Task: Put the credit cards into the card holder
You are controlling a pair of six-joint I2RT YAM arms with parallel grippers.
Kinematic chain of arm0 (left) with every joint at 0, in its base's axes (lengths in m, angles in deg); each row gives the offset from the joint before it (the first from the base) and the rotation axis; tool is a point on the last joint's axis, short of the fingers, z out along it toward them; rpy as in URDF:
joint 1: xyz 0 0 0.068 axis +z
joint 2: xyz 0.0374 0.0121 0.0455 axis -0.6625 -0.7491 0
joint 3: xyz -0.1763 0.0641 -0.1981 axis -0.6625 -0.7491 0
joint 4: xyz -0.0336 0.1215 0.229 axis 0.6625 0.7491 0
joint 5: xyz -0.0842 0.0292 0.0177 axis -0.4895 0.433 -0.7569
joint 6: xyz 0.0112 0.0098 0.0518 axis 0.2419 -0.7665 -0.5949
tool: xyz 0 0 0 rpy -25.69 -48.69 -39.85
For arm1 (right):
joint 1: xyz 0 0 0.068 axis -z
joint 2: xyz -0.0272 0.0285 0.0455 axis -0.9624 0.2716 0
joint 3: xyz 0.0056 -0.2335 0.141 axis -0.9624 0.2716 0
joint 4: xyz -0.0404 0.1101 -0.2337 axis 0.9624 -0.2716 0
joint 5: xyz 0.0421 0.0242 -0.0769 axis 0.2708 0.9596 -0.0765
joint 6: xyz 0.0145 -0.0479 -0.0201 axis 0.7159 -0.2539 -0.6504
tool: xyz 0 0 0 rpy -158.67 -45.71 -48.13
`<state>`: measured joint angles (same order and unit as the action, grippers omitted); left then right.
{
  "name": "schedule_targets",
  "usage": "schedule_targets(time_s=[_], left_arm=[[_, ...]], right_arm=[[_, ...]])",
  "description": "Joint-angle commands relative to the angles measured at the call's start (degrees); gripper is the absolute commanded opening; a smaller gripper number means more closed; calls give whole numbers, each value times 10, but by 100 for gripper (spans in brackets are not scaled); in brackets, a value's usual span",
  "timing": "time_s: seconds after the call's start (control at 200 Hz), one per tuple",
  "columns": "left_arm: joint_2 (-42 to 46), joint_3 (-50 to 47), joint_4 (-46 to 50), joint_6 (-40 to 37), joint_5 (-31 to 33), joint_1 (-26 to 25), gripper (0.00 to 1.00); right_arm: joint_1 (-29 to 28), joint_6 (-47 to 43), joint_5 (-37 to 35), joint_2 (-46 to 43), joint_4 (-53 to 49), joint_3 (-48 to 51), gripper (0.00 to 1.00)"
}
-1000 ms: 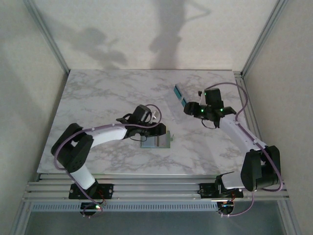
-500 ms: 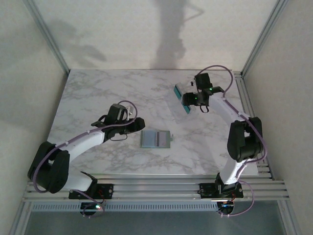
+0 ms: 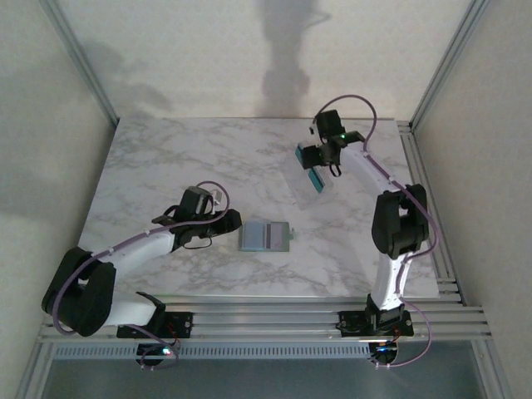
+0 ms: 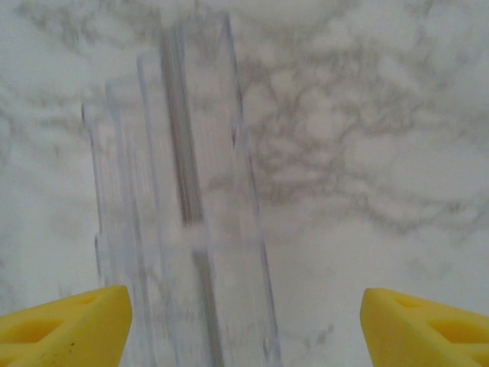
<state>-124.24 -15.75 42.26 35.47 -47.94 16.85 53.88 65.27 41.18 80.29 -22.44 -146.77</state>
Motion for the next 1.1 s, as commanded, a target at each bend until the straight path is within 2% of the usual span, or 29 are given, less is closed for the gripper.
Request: schedule_targets(time_s=[0.0, 0.105, 0.195, 0.541, 0.736, 0.861, 1.096], left_arm=[[23, -4, -7, -6, 18, 4, 66], [36, -6, 6, -9, 45, 4, 66], [41, -11, 9, -5, 53, 4, 66], [42, -21, 10, -9, 73, 4, 67], [27, -22, -2, -8, 58, 4, 66], [34, -33, -1, -10, 67, 4, 66], [44, -37, 16, -22, 85, 4, 66]], right_arm=[[-5, -13, -22, 55, 3, -62, 80], [-7, -25, -14, 115, -29, -144, 85], [-11, -37, -45, 151, -51, -183, 85], [-37, -106, -188, 148, -28, -171, 78], [-47, -128, -230, 151, -32, -177, 71], [-49, -130, -234, 152, -48, -183, 61], [-61, -152, -267, 160, -45, -192, 51]])
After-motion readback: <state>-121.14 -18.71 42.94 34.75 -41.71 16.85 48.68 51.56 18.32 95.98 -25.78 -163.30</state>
